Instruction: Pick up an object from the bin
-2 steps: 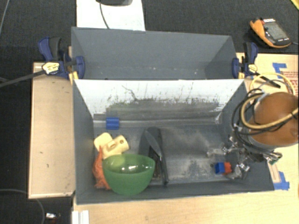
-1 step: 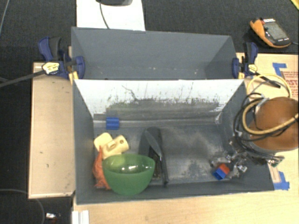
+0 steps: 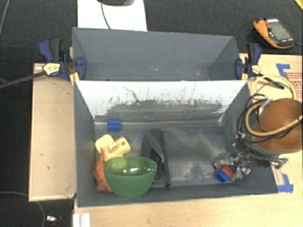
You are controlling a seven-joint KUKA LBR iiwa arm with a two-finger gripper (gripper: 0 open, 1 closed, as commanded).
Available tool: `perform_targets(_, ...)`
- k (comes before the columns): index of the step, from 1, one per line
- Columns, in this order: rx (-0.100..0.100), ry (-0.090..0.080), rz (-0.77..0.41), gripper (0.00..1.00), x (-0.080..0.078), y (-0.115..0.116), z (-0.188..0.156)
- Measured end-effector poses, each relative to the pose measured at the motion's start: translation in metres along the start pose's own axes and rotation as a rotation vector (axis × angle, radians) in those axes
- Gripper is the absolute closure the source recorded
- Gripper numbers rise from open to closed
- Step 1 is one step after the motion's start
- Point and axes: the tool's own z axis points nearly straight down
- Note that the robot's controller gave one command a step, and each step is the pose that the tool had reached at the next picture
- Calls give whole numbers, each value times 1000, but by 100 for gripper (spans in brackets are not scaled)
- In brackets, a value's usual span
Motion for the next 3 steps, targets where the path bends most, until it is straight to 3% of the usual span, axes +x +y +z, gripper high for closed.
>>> perform_targets(1,-9,7,2,100,2,2,-22)
perform_targets(3,0,-1,10,100,-1,0,-68)
